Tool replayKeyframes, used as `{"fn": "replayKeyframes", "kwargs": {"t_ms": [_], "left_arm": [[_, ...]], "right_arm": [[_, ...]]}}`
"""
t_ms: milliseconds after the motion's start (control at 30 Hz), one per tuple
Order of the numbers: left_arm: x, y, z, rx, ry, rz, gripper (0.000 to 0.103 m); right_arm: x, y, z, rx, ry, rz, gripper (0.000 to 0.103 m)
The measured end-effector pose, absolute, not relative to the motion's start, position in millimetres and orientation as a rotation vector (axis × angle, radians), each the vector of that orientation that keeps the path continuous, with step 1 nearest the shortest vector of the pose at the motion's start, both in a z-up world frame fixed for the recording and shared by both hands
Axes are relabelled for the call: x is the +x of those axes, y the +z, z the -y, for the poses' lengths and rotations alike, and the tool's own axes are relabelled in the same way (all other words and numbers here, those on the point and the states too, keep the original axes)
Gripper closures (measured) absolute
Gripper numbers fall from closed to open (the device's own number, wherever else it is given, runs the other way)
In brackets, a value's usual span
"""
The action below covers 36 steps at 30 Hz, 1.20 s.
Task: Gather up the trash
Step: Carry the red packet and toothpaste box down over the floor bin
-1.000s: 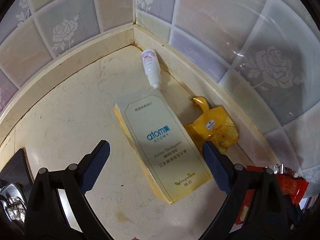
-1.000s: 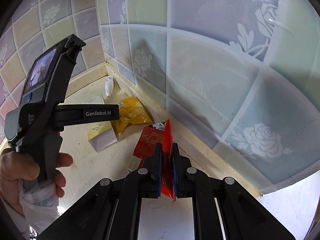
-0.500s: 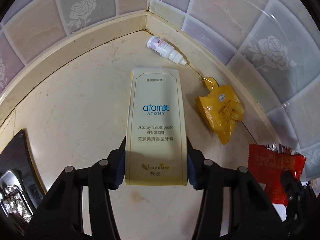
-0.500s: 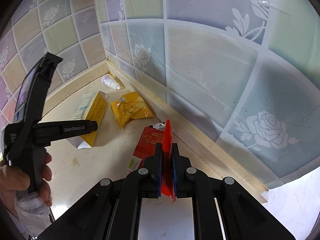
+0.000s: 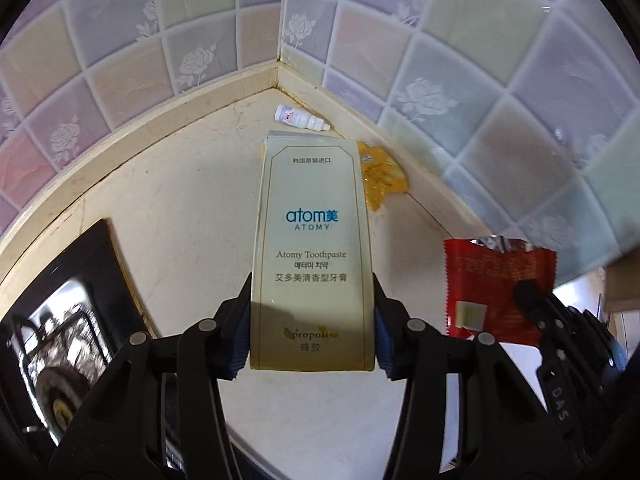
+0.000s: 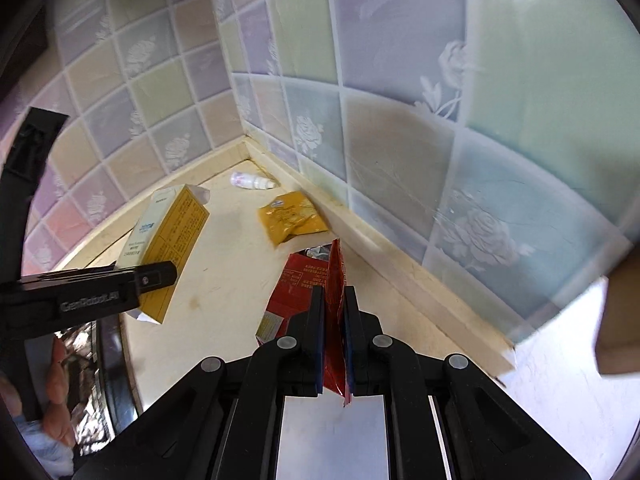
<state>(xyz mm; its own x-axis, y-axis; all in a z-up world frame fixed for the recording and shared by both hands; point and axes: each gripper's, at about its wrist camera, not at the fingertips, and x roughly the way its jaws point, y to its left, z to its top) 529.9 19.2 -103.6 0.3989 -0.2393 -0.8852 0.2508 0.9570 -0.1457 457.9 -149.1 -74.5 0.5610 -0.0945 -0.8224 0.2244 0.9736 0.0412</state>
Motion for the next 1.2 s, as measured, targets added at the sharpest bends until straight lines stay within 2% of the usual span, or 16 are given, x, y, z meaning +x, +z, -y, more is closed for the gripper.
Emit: {"fn": "replayKeyframes", "kwargs": {"t_ms": [300,567,933,1200], "left_arm": [[409.5,-47.5,-32.1,-0.017,-0.302,-1.055,0.057],[287.9,-29.6,-22.7,0.017,-0.262,-0.992,0.057],[146.8,-55.5,4.3,0.031,-0.204,-1.014,0.057],[69.8,-98.3,19.4,0.026,-0.206,-1.097,0.057]], "right_arm": [[363.6,-21.4,141.8,0.137,-0.077,-0.909,0.096],[260.9,9.9,145.0,0.122,-0.004,-0.877,0.096],[106.0,25.0,169.7,0.113,0.059,-0.877,0.096],[34.9,-4.7,185.3,0.087,0.105,-0.941,0.096]]}}
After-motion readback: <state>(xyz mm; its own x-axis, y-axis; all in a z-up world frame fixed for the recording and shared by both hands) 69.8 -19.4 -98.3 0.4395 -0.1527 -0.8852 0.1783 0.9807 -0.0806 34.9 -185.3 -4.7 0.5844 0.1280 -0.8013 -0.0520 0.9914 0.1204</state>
